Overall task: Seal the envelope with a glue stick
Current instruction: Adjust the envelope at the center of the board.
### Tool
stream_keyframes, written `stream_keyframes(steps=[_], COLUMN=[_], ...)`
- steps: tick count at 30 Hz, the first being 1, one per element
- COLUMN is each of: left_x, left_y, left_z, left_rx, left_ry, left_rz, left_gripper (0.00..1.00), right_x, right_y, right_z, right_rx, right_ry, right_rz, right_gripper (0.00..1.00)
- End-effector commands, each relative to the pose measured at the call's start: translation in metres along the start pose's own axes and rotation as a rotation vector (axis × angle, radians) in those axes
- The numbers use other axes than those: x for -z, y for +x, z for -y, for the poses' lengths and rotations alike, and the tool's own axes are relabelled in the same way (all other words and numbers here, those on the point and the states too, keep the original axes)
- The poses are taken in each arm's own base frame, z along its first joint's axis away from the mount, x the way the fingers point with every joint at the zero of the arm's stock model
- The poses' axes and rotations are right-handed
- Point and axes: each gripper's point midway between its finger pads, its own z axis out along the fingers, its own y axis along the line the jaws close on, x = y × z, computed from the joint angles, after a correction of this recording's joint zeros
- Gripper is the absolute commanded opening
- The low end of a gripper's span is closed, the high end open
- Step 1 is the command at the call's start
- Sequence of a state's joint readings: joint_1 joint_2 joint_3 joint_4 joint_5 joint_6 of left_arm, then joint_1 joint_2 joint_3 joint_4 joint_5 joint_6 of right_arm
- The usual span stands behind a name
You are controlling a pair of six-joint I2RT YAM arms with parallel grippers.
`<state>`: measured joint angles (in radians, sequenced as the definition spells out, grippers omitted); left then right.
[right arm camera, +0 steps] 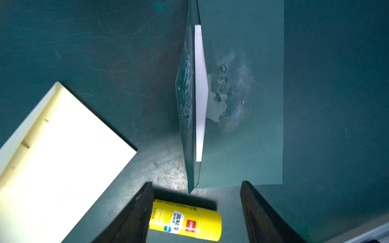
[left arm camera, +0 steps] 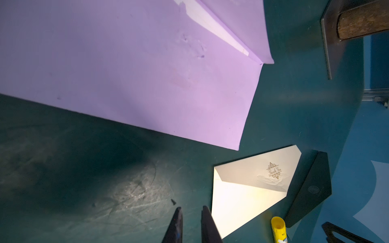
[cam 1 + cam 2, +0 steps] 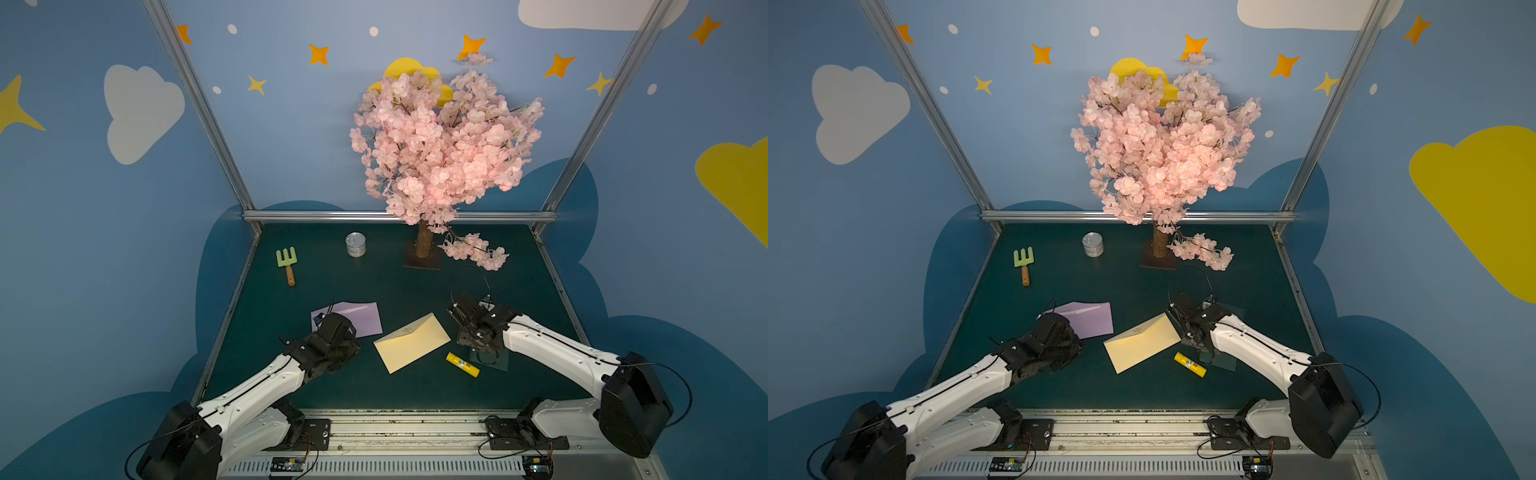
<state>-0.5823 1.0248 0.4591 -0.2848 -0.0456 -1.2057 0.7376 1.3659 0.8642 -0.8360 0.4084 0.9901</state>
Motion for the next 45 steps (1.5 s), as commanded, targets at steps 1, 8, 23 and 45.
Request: stream_keyframes(steps=[1, 8, 23, 45], left_x=[-0.003, -0.001, 0.003, 0.006], left_y=[0.0, -0.003, -0.006, -0.009], left_z=[-0.003, -0.008, -0.012, -0.005], left_rx=[-0.007, 0.009, 0.021, 0.015], left_ry=[0.016, 0.01, -0.005, 0.029], left_rz=[-0.006, 0.001, 0.011, 0.016], left_gripper=[0.19, 0.2, 0.2, 0.21], right_x=[-0.007, -0.033, -0.057, -0.05], right_y=[0.003, 0.009, 0.011, -0.043], right_z=[-0.003, -0.004, -0.015, -0.017], right_rx=[-0.03, -0.019, -0.003, -0.394], right_ry=[0.018, 0.055, 0.022, 0.115], right_rz=[-0.035, -0.063, -0.088, -0.161], right_gripper=[0.66, 0.63, 0.23, 0.0])
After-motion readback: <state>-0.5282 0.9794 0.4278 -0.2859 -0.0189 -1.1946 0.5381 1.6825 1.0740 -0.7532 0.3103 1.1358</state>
